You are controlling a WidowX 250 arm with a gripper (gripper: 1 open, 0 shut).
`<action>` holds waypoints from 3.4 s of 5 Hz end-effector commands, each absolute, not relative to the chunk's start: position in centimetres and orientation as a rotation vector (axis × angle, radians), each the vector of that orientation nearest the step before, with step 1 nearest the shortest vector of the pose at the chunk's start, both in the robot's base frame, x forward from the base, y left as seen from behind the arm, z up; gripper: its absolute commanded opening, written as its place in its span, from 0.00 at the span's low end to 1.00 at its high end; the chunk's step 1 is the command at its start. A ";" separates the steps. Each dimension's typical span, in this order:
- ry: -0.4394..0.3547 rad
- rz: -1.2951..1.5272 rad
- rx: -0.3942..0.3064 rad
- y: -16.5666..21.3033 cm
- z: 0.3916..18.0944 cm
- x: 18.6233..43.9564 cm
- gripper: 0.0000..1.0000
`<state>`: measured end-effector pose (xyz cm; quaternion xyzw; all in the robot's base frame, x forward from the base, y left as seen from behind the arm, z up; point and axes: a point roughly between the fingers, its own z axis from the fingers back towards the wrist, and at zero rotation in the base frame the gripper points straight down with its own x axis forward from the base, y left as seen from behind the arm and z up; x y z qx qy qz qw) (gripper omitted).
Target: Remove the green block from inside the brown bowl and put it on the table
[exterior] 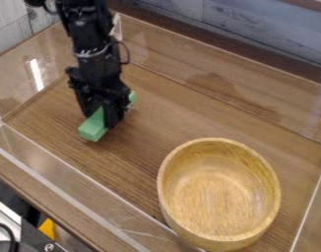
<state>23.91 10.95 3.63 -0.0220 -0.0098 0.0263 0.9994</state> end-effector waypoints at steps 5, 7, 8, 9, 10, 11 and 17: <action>-0.082 0.077 -0.060 8.7 5.4 21.8 1.00; -0.088 0.012 -0.071 7.9 4.8 21.3 1.00; -0.090 -0.028 -0.079 7.8 4.3 20.8 1.00; -0.090 -0.051 -0.089 7.4 4.5 21.3 1.00; -0.091 -0.070 -0.099 7.1 4.7 21.9 1.00; -0.090 -0.088 -0.110 7.5 4.8 22.7 1.00; -0.061 -0.045 -0.123 5.3 6.5 23.8 1.00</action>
